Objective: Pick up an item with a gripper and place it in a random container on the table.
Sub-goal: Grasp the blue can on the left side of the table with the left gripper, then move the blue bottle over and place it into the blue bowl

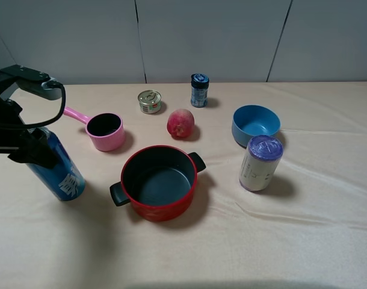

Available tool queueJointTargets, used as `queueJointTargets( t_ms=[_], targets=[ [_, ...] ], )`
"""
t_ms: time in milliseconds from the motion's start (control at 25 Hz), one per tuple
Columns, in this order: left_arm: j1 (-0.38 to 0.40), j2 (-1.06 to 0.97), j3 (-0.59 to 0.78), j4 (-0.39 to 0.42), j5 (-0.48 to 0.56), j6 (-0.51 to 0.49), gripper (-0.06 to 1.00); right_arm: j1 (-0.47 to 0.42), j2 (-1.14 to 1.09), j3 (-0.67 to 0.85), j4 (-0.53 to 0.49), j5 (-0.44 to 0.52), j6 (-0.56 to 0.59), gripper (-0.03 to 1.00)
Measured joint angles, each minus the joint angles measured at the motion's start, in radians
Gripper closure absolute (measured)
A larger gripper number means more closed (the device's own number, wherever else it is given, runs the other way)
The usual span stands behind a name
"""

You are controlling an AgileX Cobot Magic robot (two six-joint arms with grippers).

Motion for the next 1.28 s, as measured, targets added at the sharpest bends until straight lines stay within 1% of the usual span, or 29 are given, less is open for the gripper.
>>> queueJointTargets(
  t_ms=[1040, 1280],
  targets=[
    [0.0, 0.0, 0.0, -0.002, 0.001, 0.004, 0.26, 0.0, 0.0, 0.0, 0.0, 0.0, 0.0, 0.27],
    [0.0, 0.005, -0.015, -0.001, 0.029, 0.003, 0.26, 0.0, 0.0, 0.0, 0.0, 0.0, 0.0, 0.27]
  ],
)
